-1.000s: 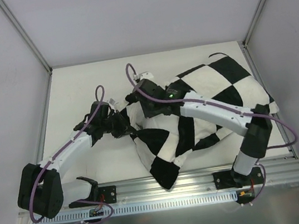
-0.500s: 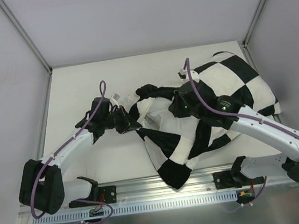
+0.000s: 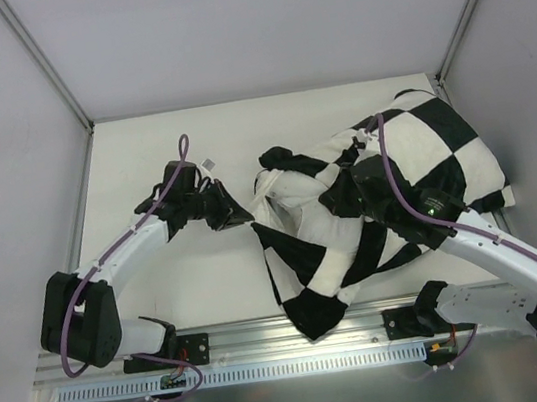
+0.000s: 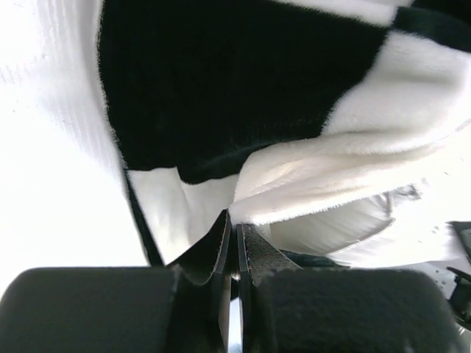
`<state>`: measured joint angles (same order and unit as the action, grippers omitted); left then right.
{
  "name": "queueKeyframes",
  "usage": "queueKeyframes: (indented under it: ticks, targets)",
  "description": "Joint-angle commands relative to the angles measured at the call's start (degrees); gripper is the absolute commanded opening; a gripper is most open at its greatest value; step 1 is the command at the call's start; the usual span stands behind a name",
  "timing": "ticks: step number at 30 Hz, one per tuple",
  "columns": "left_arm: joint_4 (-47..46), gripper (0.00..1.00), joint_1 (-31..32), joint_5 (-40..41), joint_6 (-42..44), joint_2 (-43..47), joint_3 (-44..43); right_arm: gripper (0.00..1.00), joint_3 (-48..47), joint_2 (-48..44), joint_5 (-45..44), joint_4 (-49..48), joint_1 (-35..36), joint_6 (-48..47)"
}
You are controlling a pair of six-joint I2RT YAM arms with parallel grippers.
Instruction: Remove the pillowcase from the pillow
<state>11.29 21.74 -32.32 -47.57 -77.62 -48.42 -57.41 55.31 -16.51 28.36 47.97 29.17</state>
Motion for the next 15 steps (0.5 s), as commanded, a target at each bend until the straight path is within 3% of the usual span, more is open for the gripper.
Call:
queueKeyframes:
  ticks: [1, 6, 15]
  targets:
    - [3.21, 0.00, -3.63, 4.11, 0.64, 1.60, -5.43, 0.01, -2.09, -3.28, -1.07, -1.47, -0.59, -1.83]
    - [3.21, 0.00, -9.77, 1.12, 1.08, -0.68, -10.72, 0.01, -1.31, -3.89, 2.97, -1.11, 1.16, -4.73]
    - [4.62, 0.00, -11.19, -0.55, 3.54, -11.93, -16.52, 0.01, -7.00, -7.06, 3.42, 0.99, 6.35, -10.70]
